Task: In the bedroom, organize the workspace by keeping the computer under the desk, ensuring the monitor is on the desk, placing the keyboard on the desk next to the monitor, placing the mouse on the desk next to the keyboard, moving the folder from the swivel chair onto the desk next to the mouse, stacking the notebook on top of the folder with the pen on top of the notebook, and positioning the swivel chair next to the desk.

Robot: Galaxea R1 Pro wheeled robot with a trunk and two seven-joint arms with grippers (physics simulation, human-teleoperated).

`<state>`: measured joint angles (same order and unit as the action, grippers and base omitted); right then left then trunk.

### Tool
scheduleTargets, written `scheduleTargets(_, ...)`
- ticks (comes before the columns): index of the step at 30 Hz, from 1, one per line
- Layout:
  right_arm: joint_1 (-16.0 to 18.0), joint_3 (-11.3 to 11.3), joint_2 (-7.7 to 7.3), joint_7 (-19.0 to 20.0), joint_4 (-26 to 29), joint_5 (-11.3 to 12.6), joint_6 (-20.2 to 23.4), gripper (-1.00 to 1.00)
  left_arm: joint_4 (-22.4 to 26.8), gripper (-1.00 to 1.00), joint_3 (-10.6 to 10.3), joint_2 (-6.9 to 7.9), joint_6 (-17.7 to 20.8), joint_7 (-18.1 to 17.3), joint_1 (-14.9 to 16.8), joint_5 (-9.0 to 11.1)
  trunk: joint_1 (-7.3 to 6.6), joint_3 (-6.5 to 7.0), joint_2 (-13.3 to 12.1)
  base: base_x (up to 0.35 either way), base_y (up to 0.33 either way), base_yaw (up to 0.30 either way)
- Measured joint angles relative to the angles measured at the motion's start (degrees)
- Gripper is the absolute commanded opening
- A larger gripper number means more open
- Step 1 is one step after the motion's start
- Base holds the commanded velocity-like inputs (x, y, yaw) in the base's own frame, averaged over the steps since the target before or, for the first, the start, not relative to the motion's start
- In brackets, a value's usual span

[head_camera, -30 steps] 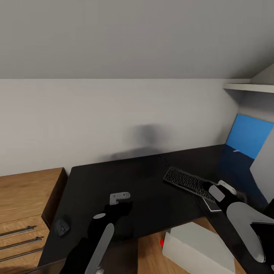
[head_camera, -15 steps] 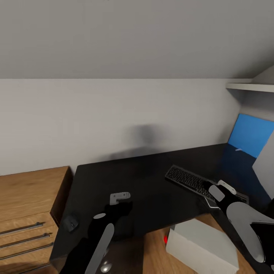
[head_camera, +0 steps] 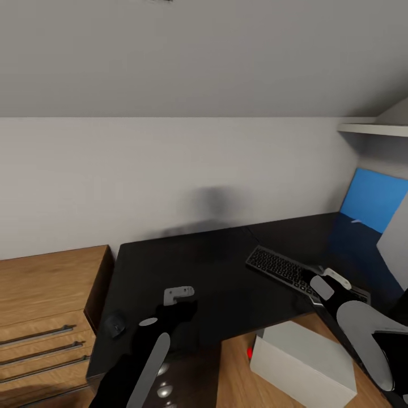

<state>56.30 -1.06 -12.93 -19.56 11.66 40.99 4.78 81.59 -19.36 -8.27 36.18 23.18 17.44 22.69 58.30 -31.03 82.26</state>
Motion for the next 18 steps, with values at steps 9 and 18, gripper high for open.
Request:
scheduleTargets(9,0.0,-0.1,0.0,0.0,-0.1,-0.2,0.0,1.0,-0.1,1.0,-0.2,-0.08,0.0,0.0,0.0,0.0,0.0,0.0,0.0,-0.057,0.188,0.0)
scheduleTargets(18,0.0,0.0,0.01,0.1,-0.1,0.0,0.0,1.0,-0.5,1.0,-0.2,-0.08,0.0,0.0,0.0,-0.1,-0.01,0.0,0.0,-0.001,0.018,0.0)
